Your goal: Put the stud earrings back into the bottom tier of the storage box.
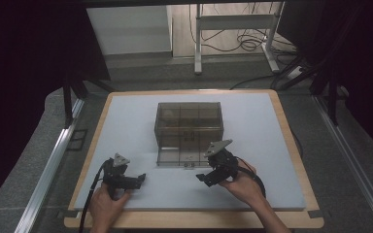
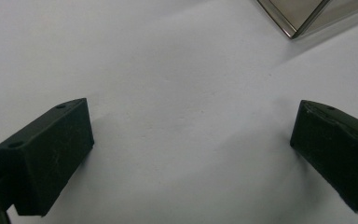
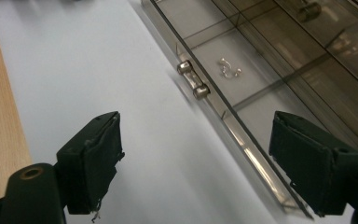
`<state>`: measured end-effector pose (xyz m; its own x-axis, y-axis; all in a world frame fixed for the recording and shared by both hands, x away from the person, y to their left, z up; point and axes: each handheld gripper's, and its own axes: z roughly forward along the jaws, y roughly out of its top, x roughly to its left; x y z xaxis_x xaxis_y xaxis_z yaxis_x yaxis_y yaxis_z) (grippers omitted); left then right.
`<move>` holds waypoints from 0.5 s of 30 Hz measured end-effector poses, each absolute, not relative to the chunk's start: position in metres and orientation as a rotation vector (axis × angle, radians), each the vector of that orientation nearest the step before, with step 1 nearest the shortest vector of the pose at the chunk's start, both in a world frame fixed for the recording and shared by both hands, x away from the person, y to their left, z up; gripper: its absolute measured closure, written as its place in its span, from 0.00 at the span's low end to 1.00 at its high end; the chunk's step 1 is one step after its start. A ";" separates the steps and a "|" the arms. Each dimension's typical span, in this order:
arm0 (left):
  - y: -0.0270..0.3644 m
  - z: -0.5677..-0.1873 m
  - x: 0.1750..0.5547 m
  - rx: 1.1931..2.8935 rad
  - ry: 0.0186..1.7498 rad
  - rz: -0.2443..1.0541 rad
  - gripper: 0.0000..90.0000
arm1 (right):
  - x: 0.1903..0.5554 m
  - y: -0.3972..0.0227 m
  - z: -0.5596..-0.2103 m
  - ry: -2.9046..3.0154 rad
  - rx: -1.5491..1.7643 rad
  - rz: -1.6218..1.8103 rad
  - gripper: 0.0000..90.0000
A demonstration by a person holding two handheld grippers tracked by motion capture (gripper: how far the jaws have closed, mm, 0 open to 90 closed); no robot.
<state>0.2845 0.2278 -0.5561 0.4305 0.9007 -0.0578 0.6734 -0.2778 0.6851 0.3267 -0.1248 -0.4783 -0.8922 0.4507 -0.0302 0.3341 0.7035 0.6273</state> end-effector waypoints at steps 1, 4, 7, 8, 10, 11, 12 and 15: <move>0.228 -0.556 0.285 2.044 1.322 0.456 0.00 | 0.325 -0.128 -0.479 2.728 0.640 0.957 0.17; 0.228 -0.556 0.285 2.050 1.319 0.455 0.00 | 0.323 -0.131 -0.480 2.727 0.639 0.954 0.17; 0.228 -0.556 0.285 2.050 1.319 0.455 0.00 | 0.320 -0.136 -0.481 2.721 0.647 0.942 0.14; 0.228 -0.556 0.285 2.050 1.319 0.455 0.00 | 0.320 -0.137 -0.482 2.715 0.649 0.943 0.13; 0.228 -0.556 0.285 2.050 1.319 0.455 0.00 | 0.317 -0.142 -0.485 2.703 0.668 0.946 0.11; 0.228 -0.556 0.285 2.050 1.319 0.456 0.00 | 0.317 -0.142 -0.485 2.703 0.668 0.946 0.11; 0.228 -0.556 0.285 2.050 1.319 0.455 0.00 | 0.317 -0.143 -0.485 2.699 0.671 0.946 0.11; 0.228 -0.556 0.285 2.050 1.319 0.456 0.00 | 0.315 -0.149 -0.488 2.691 0.684 0.951 0.10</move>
